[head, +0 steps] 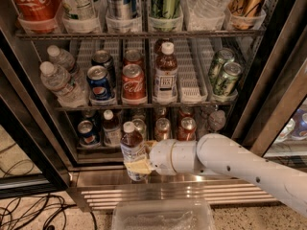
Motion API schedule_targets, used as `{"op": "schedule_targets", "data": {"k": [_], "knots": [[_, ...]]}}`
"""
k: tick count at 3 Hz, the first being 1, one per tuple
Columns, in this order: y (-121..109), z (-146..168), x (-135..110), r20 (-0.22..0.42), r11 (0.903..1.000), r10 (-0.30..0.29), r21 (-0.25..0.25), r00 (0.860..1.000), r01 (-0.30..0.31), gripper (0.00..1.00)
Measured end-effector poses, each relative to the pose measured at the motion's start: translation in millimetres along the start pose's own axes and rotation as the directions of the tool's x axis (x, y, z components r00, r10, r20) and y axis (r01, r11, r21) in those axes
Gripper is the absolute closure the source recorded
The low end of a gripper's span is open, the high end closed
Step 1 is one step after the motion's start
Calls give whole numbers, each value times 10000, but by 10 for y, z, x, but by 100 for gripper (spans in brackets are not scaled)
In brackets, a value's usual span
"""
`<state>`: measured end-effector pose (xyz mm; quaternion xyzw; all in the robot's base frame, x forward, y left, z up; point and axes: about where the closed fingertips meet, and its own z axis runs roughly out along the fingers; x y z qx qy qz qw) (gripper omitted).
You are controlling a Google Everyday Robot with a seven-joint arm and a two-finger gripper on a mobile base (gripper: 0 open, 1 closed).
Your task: Pick blue plastic bottle from bottom shelf of fridge
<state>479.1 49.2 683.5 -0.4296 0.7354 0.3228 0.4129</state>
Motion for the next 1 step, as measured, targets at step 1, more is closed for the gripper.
{"op": "schedule_targets", "data": {"k": [1], "knots": [[13, 6, 1, -4, 10000, -8, -18, 10000, 8, 100]]}}
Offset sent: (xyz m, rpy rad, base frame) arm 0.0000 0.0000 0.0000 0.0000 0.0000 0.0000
